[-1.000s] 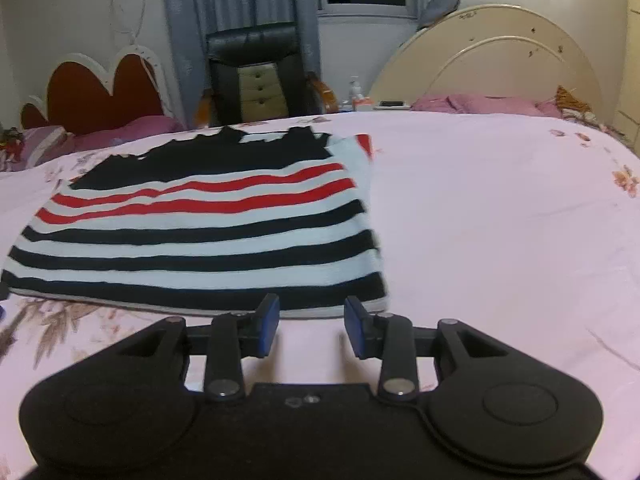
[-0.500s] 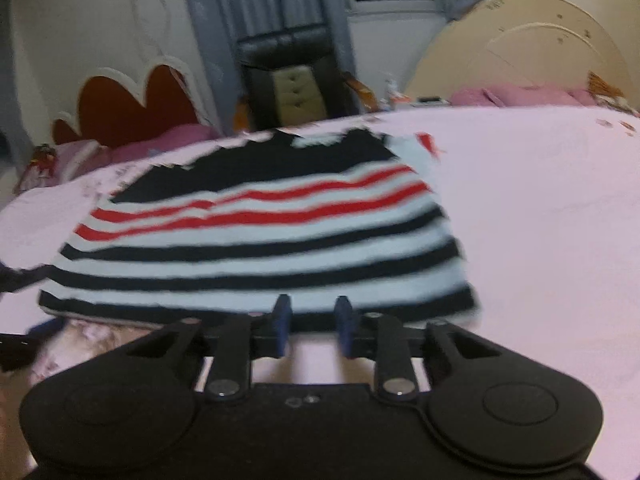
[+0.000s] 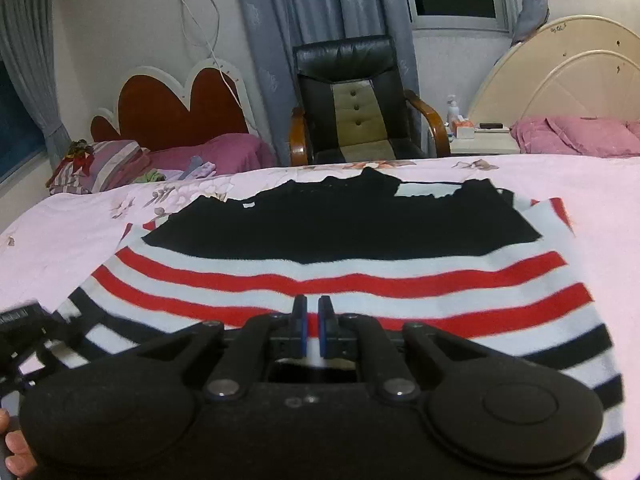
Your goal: Fold small clothes
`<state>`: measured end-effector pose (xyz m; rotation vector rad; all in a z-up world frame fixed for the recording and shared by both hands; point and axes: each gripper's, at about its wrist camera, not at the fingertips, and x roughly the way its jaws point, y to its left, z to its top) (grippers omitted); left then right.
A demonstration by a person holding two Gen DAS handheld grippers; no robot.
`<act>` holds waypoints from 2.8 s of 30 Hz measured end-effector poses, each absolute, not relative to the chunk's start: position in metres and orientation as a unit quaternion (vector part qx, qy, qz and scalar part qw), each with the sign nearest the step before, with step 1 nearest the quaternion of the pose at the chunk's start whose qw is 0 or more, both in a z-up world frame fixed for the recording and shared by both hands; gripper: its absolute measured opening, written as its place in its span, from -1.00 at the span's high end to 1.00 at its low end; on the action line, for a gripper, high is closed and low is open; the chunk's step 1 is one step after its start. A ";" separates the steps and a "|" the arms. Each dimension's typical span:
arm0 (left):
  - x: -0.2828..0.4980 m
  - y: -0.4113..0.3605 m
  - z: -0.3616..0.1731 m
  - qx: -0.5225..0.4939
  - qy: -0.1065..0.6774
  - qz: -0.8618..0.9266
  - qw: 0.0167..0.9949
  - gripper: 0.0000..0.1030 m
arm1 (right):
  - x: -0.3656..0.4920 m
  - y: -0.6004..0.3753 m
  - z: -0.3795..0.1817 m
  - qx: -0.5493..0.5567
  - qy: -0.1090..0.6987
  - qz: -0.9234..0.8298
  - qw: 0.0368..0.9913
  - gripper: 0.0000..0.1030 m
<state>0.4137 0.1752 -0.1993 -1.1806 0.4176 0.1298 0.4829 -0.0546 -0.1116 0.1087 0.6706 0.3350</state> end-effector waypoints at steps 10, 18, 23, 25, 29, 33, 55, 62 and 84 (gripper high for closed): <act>0.413 0.177 -0.206 -0.566 0.176 0.036 0.805 0.73 | 0.480 -0.045 -0.136 0.008 0.339 0.179 0.923 0.96; 0.425 0.159 -0.149 -0.516 0.167 0.009 0.840 0.73 | 0.488 -0.059 -0.138 0.046 0.343 0.198 0.917 1.00; 0.451 0.107 -0.081 -0.426 0.174 -0.033 0.887 0.73 | 0.501 -0.076 -0.138 0.106 0.371 0.216 0.897 1.00; 0.463 0.074 -0.056 -0.371 0.191 -0.059 0.907 0.73 | 0.503 -0.097 -0.131 0.158 0.378 0.210 0.888 0.99; 0.488 -0.014 -0.038 -0.254 0.243 -0.110 0.930 0.73 | 0.486 -0.171 -0.115 0.253 0.334 0.185 0.889 0.86; 0.522 -0.110 -0.068 -0.167 0.352 -0.164 0.907 0.73 | 0.471 -0.254 -0.114 0.309 0.322 0.140 0.884 0.74; 0.478 -0.015 -0.087 -0.180 0.335 -0.060 0.923 -0.51 | 0.484 -0.307 -0.128 0.381 0.411 0.186 0.807 -0.28; 0.486 -0.018 -0.115 -0.187 0.372 -0.086 0.905 -0.51 | 0.494 -0.270 -0.118 0.282 0.442 0.178 0.833 0.08; 0.493 0.011 -0.126 -0.228 0.354 -0.108 0.901 -0.51 | 0.462 -0.308 -0.109 0.281 0.341 0.185 0.878 -0.23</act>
